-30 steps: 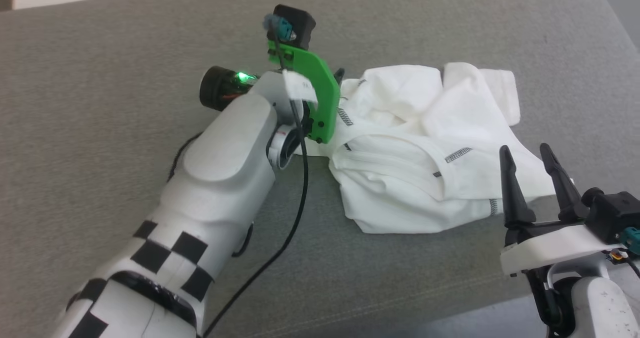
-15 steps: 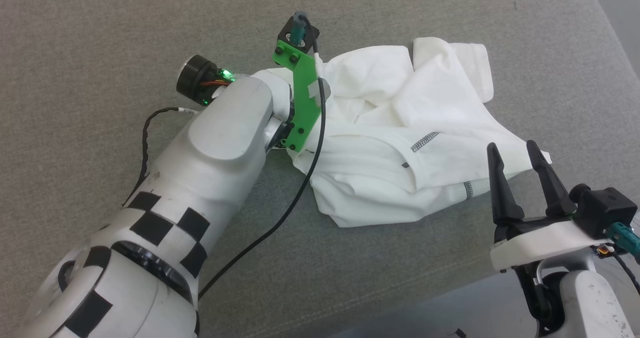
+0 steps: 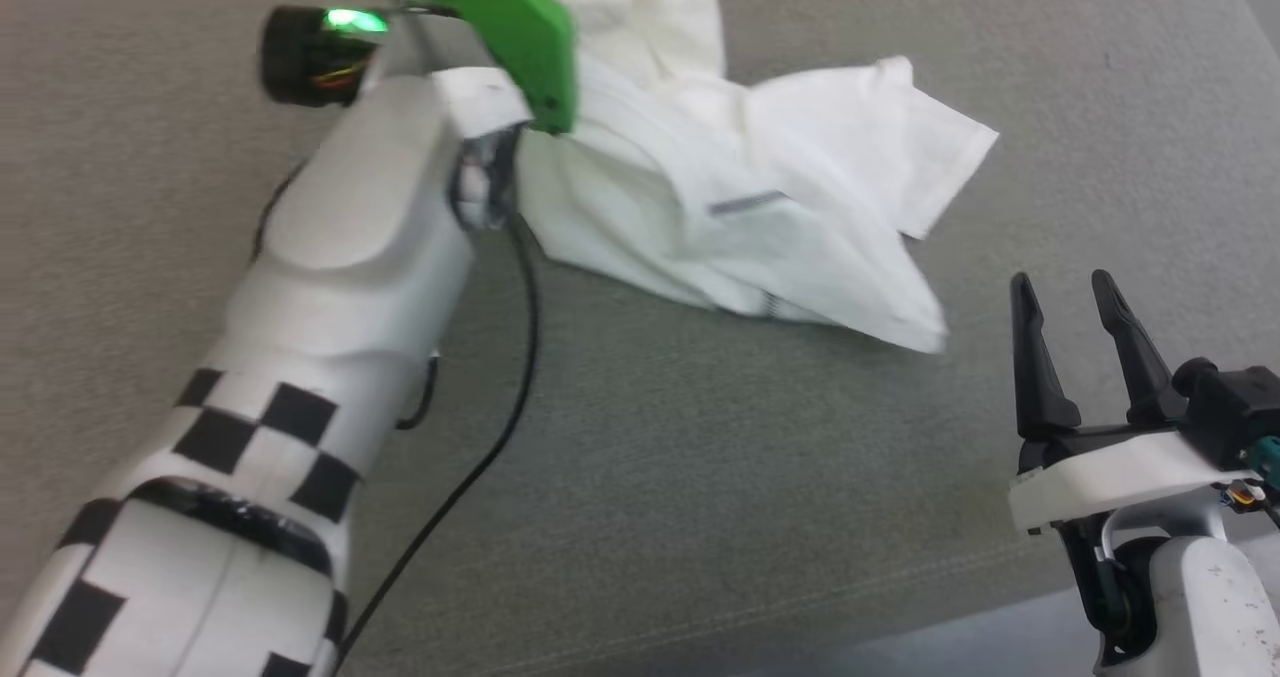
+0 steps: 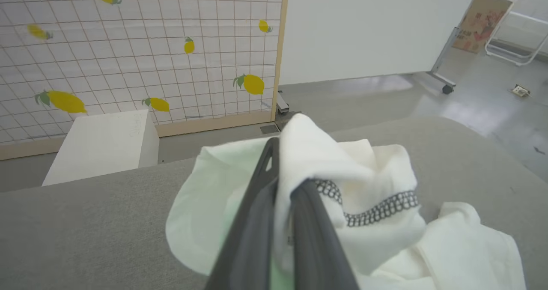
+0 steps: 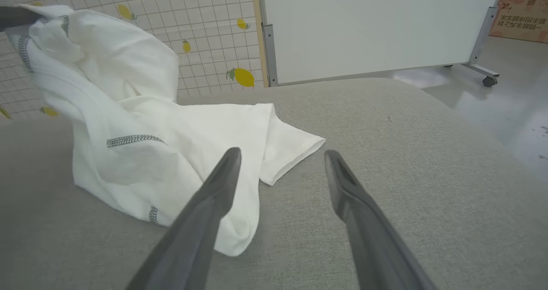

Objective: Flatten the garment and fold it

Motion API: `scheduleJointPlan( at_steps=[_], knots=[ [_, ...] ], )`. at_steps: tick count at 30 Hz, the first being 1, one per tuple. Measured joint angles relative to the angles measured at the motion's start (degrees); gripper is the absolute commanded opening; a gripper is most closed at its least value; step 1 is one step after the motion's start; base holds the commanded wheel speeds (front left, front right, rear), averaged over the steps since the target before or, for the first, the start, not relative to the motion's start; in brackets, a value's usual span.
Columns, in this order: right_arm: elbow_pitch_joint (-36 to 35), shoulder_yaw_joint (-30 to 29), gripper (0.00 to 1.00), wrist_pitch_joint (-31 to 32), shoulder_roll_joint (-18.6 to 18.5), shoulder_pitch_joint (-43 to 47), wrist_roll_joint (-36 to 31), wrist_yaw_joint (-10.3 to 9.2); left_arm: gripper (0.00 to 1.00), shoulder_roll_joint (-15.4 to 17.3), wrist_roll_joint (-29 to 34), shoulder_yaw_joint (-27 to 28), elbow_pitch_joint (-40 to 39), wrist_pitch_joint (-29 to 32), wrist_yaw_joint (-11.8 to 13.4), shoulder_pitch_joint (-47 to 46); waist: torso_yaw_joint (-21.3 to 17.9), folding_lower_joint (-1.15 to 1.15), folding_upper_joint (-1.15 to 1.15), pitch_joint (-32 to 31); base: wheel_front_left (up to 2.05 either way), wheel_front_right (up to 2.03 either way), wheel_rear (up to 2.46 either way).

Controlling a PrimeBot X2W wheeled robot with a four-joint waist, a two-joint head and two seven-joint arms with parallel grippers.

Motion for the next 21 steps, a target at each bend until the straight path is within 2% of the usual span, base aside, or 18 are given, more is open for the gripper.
scheduleJointPlan(
  at_steps=[4,8,11,14,15,16,17,21],
  knots=[
    [-1.22,-0.47,1.0,1.1,-0.01,0.54,-0.52,0.0,0.0,4.01,-3.13,4.76,-2.36,-5.04,1.42,4.94,2.27,0.0,0.0,-1.91,0.0,0.0,0.0],
    [-2.31,-0.81,1.0,2.44,0.0,1.94,-0.94,0.0,0.0,8.97,-6.65,9.32,-5.49,-7.83,3.42,15.74,4.6,0.0,0.0,-4.23,0.0,0.0,0.0],
    [-3.01,-1.03,1.0,3.49,-0.01,3.25,-0.99,0.0,0.0,11.73,-8.75,11.55,-8.58,-8.12,4.97,25.3,6.34,0.0,0.0,-5.86,0.0,0.0,0.0],
    [-3.75,-1.12,1.0,4.38,0.01,4.26,-1.31,0.0,0.0,12.85,-11.25,12.62,-12.46,-6.93,6.61,34.86,8.12,0.0,0.0,-7.2,0.0,0.0,0.0],
    [-3.96,-1.18,1.0,4.66,0.01,4.44,-1.47,0.0,0.09,12.83,-12.21,13.01,-14.06,-6.1,7.03,37.86,8.74,0.0,0.0,-7.61,0.0,0.0,0.0],
    [-4.2,-1.14,1.0,5.09,-0.01,4.61,-1.51,0.0,0.47,12.78,-13.44,13.07,-15.66,-4.87,7.42,40.63,9.35,0.0,0.0,-8.0,0.0,0.0,0.0],
    [-4.37,-1.09,1.0,5.59,0.0,4.82,-1.62,0.0,1.0,12.63,-14.47,13.14,-17.4,-3.76,7.55,43.06,9.93,0.0,0.0,-8.36,0.0,0.0,0.0],
    [-4.57,-0.42,1.0,7.38,0.0,5.23,-2.21,0.0,1.0,11.44,-17.81,15.17,-24.66,-4.97,7.47,49.29,11.89,0.0,0.0,-9.37,0.0,0.0,0.0]
  ],
)
